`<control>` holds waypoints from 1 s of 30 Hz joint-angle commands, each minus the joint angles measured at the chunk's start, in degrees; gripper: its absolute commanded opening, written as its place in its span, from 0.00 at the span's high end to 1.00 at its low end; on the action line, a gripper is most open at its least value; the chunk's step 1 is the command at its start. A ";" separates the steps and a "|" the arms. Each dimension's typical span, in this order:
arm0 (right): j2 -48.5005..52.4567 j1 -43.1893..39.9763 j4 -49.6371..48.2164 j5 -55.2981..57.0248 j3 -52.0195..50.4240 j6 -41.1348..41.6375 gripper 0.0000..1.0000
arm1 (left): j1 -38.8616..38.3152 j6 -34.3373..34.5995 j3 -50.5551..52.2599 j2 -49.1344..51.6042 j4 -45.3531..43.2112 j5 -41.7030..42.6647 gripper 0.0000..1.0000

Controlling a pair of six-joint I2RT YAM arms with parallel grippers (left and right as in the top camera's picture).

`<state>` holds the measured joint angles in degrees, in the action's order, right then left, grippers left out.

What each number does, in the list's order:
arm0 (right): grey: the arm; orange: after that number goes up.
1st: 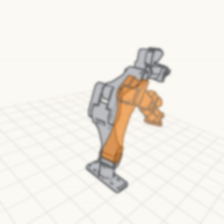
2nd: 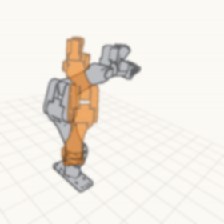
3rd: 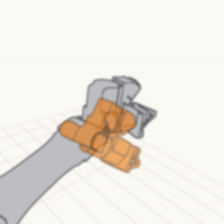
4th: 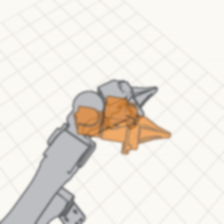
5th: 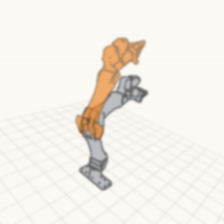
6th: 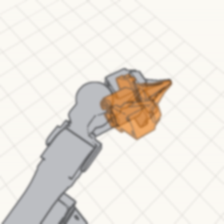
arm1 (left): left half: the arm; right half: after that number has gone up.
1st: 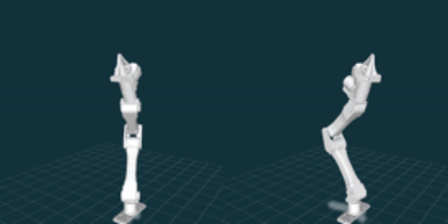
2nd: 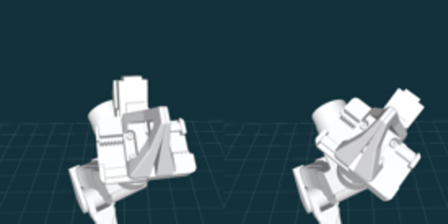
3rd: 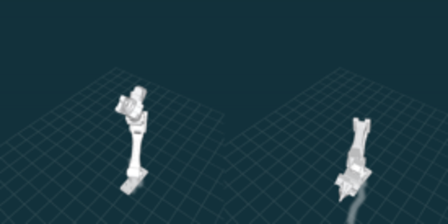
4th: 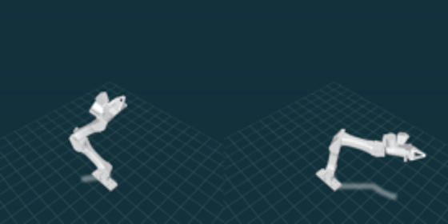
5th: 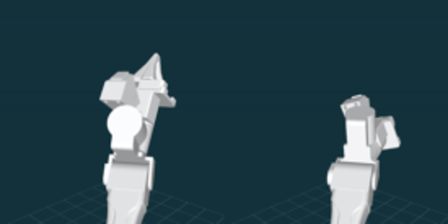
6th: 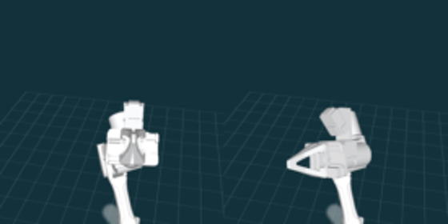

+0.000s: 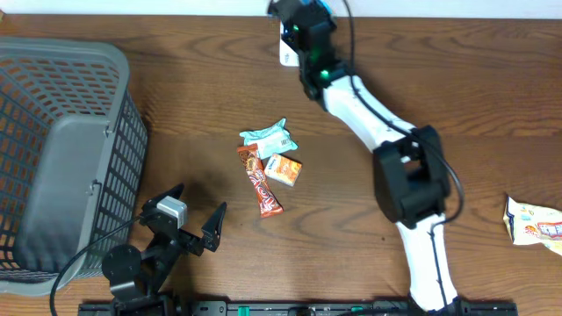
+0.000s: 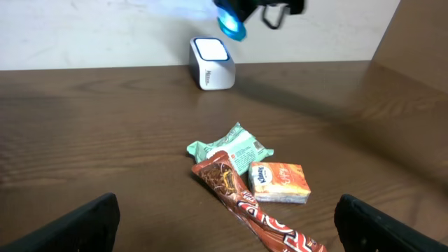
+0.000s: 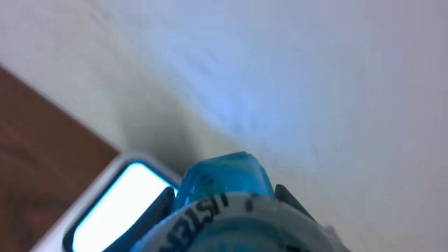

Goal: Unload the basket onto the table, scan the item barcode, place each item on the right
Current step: 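Hold the bottle in front of the white scanner with the right gripper, then carry the bottle right and set it at the table's right edge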

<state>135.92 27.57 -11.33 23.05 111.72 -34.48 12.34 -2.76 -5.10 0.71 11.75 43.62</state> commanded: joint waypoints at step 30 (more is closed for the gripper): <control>3.02 -2.73 22.10 22.43 15.23 -18.97 0.76 | 0.09 0.28 0.94 -0.09 1.29 0.76 0.02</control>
<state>144.68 29.02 9.30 39.20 124.84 -57.21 12.34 -2.76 -5.10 0.71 11.75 43.62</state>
